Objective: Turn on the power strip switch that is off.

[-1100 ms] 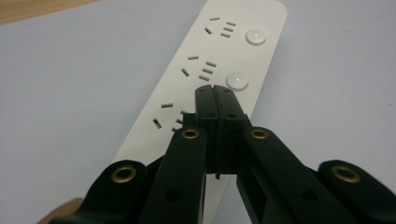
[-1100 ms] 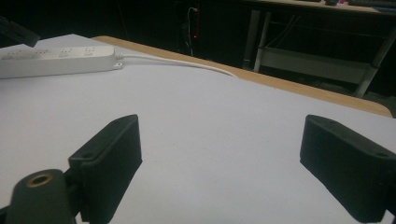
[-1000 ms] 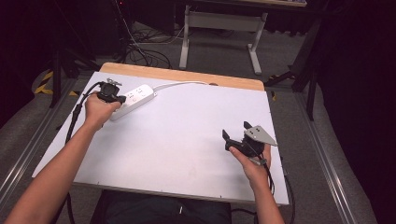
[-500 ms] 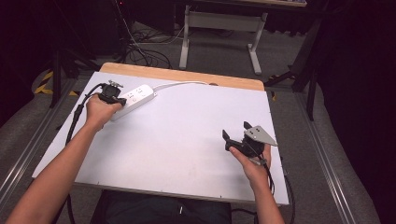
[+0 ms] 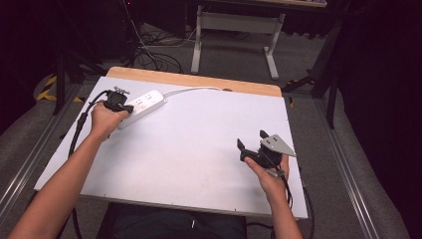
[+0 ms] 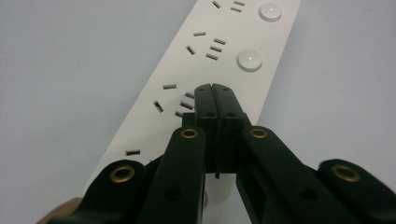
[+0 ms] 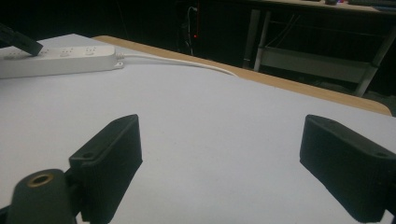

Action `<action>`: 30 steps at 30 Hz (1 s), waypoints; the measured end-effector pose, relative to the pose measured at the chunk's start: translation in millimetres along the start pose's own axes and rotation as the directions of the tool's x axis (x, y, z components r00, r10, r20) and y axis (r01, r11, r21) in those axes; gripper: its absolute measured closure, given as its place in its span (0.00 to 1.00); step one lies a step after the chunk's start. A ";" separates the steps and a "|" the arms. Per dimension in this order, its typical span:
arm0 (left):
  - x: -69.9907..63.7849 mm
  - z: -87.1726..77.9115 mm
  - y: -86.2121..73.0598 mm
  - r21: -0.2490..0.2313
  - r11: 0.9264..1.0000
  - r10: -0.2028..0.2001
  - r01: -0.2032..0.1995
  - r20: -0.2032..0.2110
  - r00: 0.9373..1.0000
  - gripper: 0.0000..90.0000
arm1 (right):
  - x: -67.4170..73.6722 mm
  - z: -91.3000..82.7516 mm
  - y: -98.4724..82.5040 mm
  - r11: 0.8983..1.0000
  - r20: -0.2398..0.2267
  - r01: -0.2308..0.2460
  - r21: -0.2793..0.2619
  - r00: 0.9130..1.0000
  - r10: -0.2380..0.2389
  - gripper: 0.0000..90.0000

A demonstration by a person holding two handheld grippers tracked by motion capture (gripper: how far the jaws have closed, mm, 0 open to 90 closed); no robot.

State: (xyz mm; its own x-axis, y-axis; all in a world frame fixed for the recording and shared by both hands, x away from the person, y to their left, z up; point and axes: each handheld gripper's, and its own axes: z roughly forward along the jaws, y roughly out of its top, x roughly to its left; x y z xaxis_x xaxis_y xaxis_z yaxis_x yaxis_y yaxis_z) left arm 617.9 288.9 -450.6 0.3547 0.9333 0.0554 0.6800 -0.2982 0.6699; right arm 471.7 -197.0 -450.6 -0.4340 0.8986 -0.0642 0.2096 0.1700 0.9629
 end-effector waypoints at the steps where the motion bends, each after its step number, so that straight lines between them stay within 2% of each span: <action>1: -0.9 0.0 -0.1 0.002 1.000 -0.005 0.005 -0.001 1.000 1.00 | -0.1 0.1 0.0 1.000 0.000 0.000 0.000 1.000 0.000 0.15; 6: -2.7 0.7 -0.3 -0.005 1.000 0.002 -0.002 0.007 1.000 1.00 | -0.1 1.2 -0.1 1.000 -0.004 0.003 0.003 1.000 -0.003 0.15; 10: -6.1 1.6 -1.0 -0.007 1.000 0.020 -0.020 -0.017 1.000 1.00 | 0.0 2.5 0.0 1.000 -0.001 0.002 0.006 1.000 -0.002 0.15; 13: -3.9 1.5 -1.4 -0.009 1.000 0.005 -0.005 -0.004 1.000 1.00 | -0.1 1.1 0.1 1.000 -0.003 0.000 0.004 1.000 0.000 0.15; 16: -6.6 2.0 -1.4 -0.011 1.000 0.023 -0.023 -0.024 0.999 1.00 | -0.2 0.5 0.2 1.000 0.000 -0.002 0.002 1.000 0.002 0.15; 22: -7.5 2.7 -2.0 -0.013 1.000 0.017 -0.017 -0.024 1.000 1.00 | 0.3 1.2 0.4 1.000 -0.005 0.002 0.002 1.000 -0.002 0.15; 26: -8.0 3.0 -1.9 -0.006 1.000 -0.007 0.007 -0.015 1.000 1.00 | 0.8 1.2 0.6 1.000 -0.004 0.005 0.003 1.000 -0.005 0.15; 27: -8.7 3.3 -1.8 -0.010 1.000 0.007 -0.007 -0.026 1.000 1.00 | 0.7 0.7 0.6 1.000 -0.004 0.005 0.003 1.000 -0.005 0.15; 30: -10.9 3.3 -1.8 -0.005 1.000 0.009 -0.009 -0.034 0.999 1.00 | 0.0 -0.3 0.9 1.000 -0.003 0.003 -0.001 1.000 -0.003 0.15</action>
State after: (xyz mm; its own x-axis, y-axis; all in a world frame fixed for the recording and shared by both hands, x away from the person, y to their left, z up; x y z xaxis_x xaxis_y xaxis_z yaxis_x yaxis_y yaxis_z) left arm 615.0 278.6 -454.8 0.3386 0.9370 0.0862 0.6736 -0.3054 0.6730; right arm 471.7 -196.9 -449.7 -0.4369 0.8971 -0.0661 0.2080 0.1723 0.9628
